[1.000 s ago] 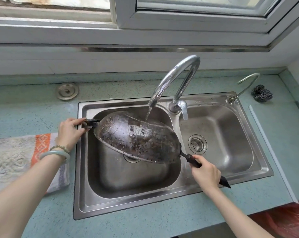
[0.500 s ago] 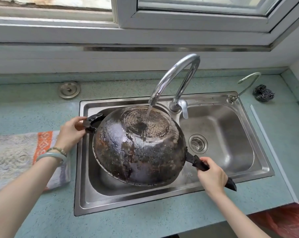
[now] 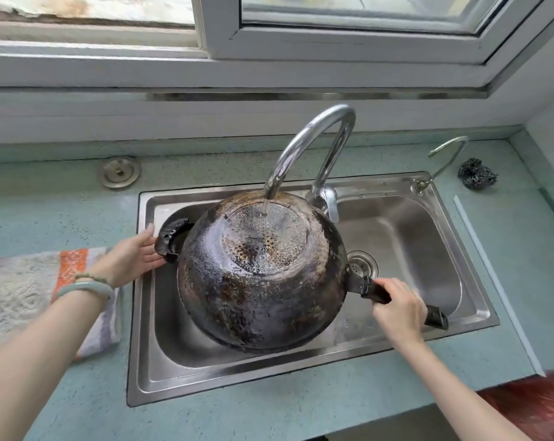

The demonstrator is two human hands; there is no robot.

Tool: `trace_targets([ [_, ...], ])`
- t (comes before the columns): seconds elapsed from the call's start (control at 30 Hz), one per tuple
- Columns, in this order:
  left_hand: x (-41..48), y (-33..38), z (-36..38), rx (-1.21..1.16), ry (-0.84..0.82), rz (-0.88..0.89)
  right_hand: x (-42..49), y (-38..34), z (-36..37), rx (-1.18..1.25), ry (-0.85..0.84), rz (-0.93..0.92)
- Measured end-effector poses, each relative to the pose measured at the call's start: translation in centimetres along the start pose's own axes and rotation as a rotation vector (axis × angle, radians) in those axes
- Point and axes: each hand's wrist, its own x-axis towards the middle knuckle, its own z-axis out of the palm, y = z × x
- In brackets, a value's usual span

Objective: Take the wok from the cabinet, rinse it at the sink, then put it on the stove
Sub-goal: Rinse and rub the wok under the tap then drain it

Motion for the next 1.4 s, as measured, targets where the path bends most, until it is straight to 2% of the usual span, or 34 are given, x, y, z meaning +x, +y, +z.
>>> trace_targets([
  [0.37, 1.2, -0.2, 0.3, 0.016, 0.095, 0.012, -0.4, -0.8, -0.5, -0.018, 0.100, -0.064],
  [0.53, 0.6, 0.5, -0.4, -0.001, 0.154, 0.092, -0.2, -1.1, 1.3, 0.026, 0.023, -0.032],
  [0.73, -0.9, 2.0, -2.5, -0.153, 0.218, 0.119, 0.3, -3.1, 4.8, 0.163, -0.072, 0.022],
  [0.97, -1.1, 2.1, -4.0, -0.161, 0.281, 0.159, 1.0, -3.8, 7.2, 0.202, -0.154, 0.021],
  [1.2, 0.0, 1.1, -4.0, -0.175, 0.264, 0.208, 2.8, -2.5, 7.6, 0.229, -0.263, 0.005],
  [1.4, 0.2, 1.5, -3.2, -0.215, 0.233, 0.317, 4.0, -2.1, 7.8, 0.271, -0.313, 0.013],
])
